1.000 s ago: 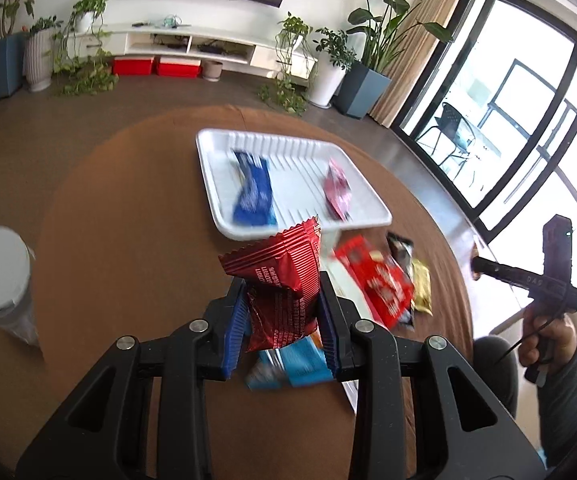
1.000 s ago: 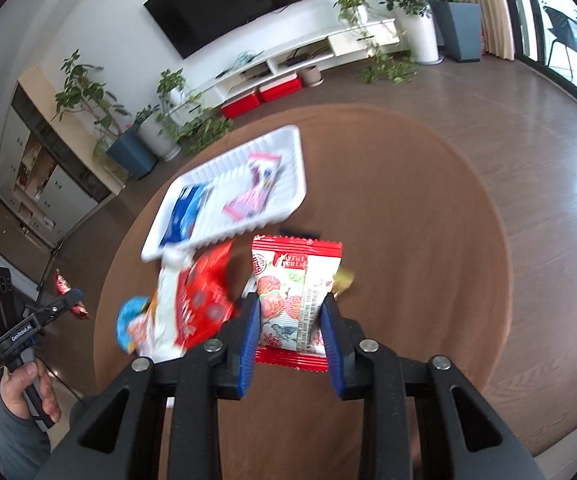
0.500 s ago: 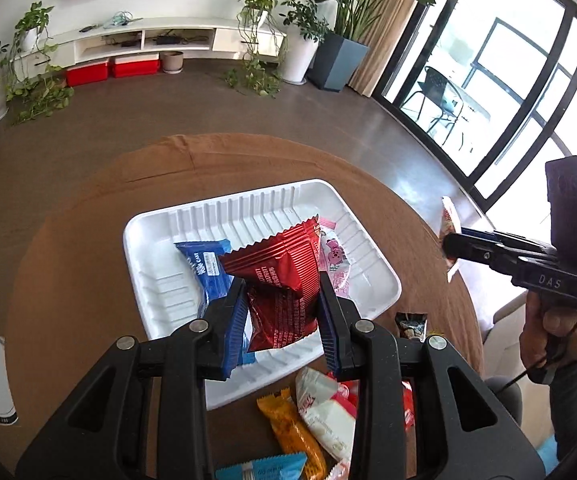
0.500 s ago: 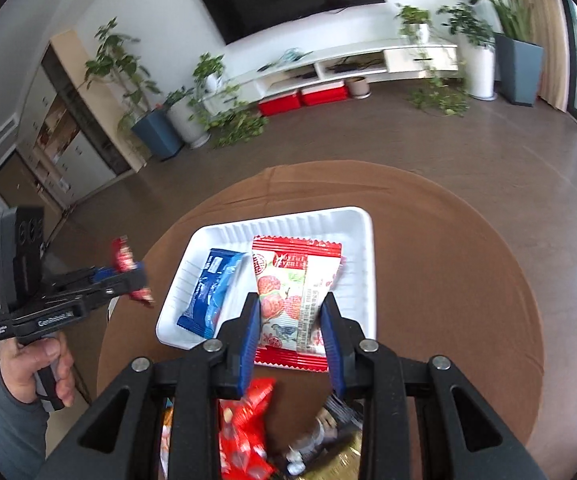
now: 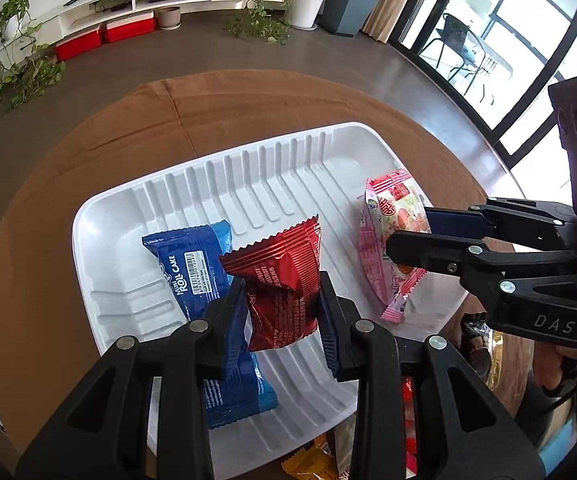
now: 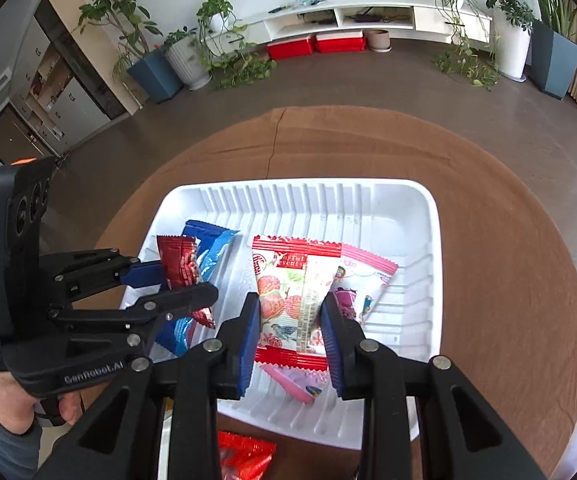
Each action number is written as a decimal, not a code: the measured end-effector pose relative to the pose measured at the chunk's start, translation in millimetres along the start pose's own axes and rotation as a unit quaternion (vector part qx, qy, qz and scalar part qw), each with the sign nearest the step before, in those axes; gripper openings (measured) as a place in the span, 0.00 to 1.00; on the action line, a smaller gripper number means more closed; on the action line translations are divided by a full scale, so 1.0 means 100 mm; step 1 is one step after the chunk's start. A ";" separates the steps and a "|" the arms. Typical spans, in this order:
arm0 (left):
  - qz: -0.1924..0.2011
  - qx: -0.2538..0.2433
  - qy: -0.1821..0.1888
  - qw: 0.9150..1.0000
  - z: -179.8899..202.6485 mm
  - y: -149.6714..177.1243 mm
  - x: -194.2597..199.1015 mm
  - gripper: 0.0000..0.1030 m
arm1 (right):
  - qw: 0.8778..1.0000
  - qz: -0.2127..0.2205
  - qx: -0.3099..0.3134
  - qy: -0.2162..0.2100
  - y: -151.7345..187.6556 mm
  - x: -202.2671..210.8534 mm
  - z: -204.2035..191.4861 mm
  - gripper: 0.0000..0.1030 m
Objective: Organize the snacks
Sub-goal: 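Place the red wrapper in the tray with the left tool while the right tool drops the strawberry packet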
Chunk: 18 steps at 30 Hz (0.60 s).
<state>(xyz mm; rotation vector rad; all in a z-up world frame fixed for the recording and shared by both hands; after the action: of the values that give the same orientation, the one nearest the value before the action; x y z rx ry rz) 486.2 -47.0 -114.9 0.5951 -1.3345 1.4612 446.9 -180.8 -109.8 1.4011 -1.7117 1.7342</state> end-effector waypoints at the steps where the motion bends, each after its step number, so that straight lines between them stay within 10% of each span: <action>1: -0.002 0.001 0.001 1.000 -0.01 0.01 -0.04 0.29 | 1.000 -0.003 0.000 0.001 -0.01 -0.05 -0.01 0.31; 11: -0.011 0.003 -0.005 1.000 -0.05 0.07 -0.27 0.32 | 0.999 -0.037 -0.005 0.014 0.01 -0.42 0.02 0.33; 18: 0.013 -0.004 -0.010 1.000 -0.02 0.04 -0.14 0.51 | 0.999 -0.026 -0.018 0.016 0.03 -0.35 0.09 0.34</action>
<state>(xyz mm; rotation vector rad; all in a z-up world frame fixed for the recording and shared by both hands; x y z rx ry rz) 487.9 -49.3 -129.8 0.5903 -1.3668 1.4735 464.1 -175.4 -141.5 1.3818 -1.6677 1.6809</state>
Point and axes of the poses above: each gripper's, at about its wrist camera, not at the fingertips, and x roughly against the way its jaws point, z to its right, y to its underside, the point moved 3 cm from there along -x, roughly the way its jaws point, and after that the axes turned 7 degrees about x, right-handed, at the moved point
